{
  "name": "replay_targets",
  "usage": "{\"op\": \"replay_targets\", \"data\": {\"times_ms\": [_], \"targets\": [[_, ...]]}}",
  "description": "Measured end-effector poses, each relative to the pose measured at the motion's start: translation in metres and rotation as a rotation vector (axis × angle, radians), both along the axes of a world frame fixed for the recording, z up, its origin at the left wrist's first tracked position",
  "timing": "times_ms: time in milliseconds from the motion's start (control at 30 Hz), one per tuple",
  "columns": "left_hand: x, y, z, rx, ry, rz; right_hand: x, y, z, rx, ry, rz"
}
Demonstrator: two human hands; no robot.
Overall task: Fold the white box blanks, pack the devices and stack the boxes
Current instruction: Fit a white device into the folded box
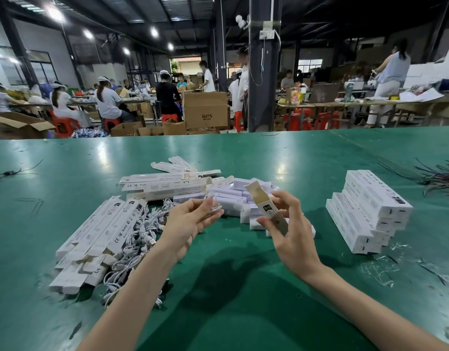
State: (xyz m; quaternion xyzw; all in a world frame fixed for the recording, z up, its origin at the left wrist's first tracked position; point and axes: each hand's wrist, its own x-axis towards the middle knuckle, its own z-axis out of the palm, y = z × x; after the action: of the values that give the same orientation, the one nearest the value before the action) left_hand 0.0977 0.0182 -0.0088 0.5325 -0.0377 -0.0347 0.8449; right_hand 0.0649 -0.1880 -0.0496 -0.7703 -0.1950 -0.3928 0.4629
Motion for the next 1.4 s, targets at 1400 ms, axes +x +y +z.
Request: {"op": "replay_targets", "data": {"times_ms": [1400], "targets": [[-0.036,-0.045,0.001,0.295,-0.629,0.247,-0.010,0.012,0.011,-0.227,-0.055,0.006]]}}
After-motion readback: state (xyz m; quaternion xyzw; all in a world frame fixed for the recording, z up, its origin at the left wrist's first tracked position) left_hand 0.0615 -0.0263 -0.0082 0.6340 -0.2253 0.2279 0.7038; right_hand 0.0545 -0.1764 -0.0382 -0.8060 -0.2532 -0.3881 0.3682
